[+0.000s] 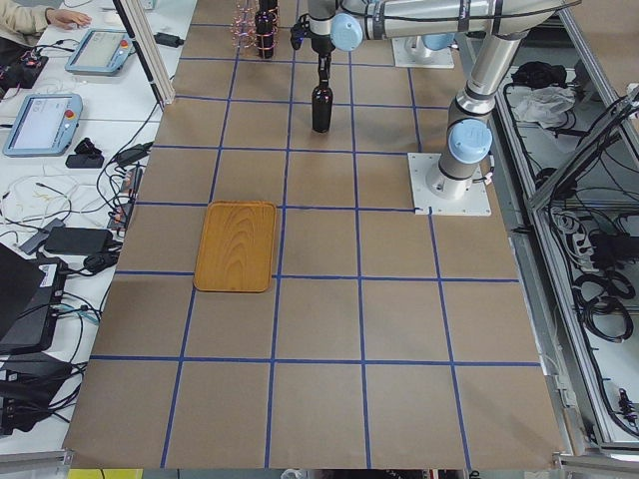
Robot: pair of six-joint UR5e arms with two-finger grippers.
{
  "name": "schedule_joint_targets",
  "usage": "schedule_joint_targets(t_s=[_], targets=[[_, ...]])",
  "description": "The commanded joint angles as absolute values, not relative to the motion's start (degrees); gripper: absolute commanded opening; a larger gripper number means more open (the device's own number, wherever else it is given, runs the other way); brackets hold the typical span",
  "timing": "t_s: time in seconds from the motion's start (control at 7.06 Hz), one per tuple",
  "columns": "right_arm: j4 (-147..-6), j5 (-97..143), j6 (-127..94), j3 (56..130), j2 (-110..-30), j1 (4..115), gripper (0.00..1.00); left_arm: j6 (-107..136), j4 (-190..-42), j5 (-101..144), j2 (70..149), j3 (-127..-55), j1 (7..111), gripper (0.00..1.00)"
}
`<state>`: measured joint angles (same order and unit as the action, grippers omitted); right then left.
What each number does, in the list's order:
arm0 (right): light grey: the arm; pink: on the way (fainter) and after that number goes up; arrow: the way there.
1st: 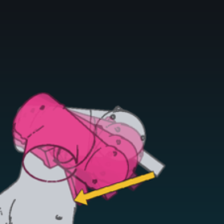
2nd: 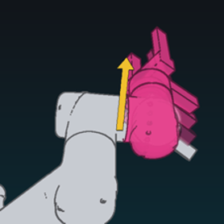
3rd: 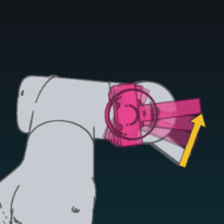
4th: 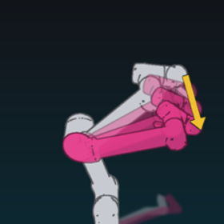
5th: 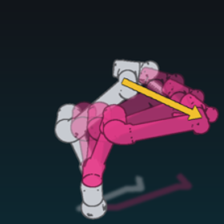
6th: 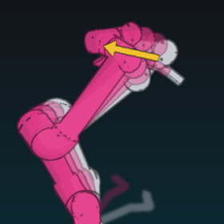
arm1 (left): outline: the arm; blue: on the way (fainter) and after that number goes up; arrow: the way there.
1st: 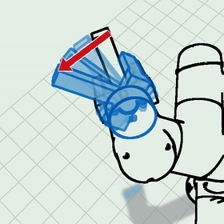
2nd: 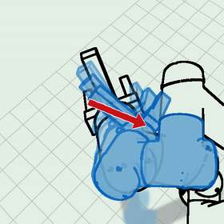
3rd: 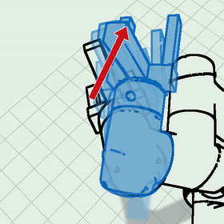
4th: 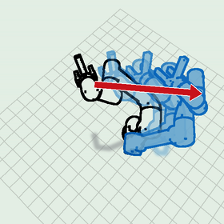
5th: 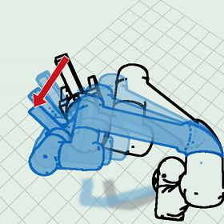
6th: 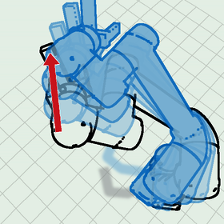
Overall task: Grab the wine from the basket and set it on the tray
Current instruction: 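Lower the left gripper onto the standing bottle's neck and close it, then lift the bottle with the left gripper and carry it over the wooden tray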
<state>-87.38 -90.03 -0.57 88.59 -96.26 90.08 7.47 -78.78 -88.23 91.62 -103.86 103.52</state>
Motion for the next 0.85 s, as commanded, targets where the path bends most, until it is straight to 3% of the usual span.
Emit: schedule_joint_targets(t_s=[0.0,0.43,0.71], targets=[[-87.45,-90.00,-0.70,88.59,-96.24,90.09,1.00,7.56,-78.66,-88.24,91.67,-103.36,103.54,0.00],[-87.36,-90.00,-0.97,88.59,-96.33,90.09,1.00,3.80,-83.39,-91.04,92.63,-94.26,101.79,0.00],[-87.36,-90.00,-1.05,88.59,-96.33,90.09,1.00,-2.86,-88.04,-90.71,95.00,-89.84,94.96,0.00]])
